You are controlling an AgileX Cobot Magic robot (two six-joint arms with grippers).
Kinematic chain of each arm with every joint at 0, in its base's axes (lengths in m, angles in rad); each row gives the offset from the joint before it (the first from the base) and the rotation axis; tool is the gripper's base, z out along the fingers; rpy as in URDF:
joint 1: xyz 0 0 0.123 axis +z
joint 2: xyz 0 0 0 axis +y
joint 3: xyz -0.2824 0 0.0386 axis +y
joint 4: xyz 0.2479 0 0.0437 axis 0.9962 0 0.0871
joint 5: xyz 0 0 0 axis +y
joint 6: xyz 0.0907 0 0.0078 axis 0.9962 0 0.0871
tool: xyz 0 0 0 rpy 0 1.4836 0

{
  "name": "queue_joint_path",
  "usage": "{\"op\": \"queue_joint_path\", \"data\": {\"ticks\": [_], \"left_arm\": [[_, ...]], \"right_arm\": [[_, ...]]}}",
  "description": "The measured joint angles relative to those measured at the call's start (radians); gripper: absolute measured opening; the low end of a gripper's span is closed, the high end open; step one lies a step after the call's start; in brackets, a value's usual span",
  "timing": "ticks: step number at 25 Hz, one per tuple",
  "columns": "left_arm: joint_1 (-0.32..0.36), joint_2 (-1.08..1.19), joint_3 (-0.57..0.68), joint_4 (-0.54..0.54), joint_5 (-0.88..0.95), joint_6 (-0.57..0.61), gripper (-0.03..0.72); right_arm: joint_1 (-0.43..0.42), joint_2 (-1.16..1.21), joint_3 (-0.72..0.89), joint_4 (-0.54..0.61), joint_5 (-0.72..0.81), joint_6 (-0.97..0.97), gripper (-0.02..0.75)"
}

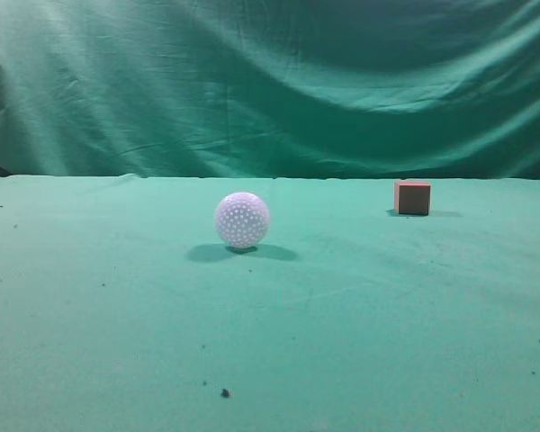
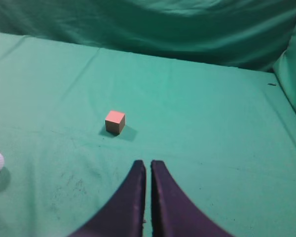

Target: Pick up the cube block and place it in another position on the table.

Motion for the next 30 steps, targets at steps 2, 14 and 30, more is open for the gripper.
{"op": "queue_joint_path", "data": {"ticks": [2, 14, 30], "left_arm": [[0.0, 0.0, 0.0, 0.0, 0.0, 0.0, 0.262], [0.0, 0.0, 0.0, 0.0, 0.0, 0.0, 0.262], [0.0, 0.0, 0.0, 0.0, 0.0, 0.0, 0.262]], "right_arm": [[-0.03, -0.085, 0.109, -0.001, -0.05, 0.0, 0.0], [-0.124, -0.303, 0.435, 0.003, -0.109, 0.046, 0.0], [-0.124, -0.303, 0.435, 0.005, -0.14, 0.063, 0.0]]}}
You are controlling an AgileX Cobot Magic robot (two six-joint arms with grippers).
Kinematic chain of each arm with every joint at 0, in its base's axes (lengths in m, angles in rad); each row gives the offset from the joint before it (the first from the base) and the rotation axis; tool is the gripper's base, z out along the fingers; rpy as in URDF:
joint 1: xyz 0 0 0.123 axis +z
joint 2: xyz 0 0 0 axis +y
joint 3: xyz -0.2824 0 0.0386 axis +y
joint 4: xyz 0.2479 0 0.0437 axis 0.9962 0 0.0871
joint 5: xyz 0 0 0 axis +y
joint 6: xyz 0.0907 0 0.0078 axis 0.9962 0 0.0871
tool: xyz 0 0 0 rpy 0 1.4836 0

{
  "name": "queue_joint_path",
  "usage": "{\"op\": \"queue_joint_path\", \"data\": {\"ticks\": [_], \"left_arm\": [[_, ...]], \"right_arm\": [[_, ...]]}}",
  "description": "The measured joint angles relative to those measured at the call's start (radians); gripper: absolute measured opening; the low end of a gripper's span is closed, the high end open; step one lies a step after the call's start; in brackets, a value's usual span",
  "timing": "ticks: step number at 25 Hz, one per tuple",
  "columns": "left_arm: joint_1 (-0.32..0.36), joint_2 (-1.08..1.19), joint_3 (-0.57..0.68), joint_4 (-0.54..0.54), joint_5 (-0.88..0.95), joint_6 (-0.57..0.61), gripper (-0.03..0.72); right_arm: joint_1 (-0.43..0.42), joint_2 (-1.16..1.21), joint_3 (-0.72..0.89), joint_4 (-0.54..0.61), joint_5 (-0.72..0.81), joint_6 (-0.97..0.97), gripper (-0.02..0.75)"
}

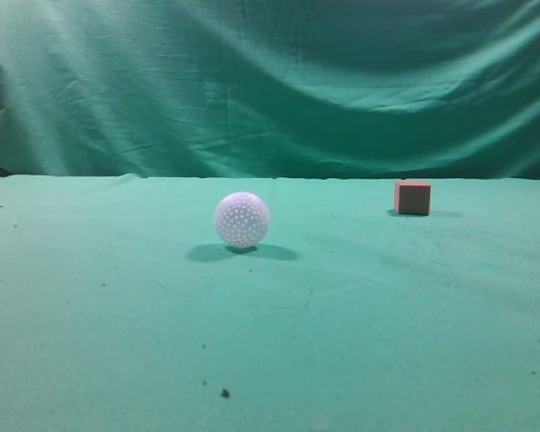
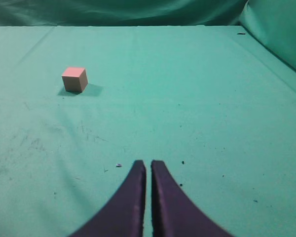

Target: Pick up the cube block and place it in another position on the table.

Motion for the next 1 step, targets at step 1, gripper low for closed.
{"op": "queue_joint_path", "data": {"ticks": [1], "left_arm": [[0.0, 0.0, 0.0, 0.0, 0.0, 0.0, 0.262]], "right_arm": [[0.0, 0.0, 0.0, 0.0, 0.0, 0.0, 0.0]]}}
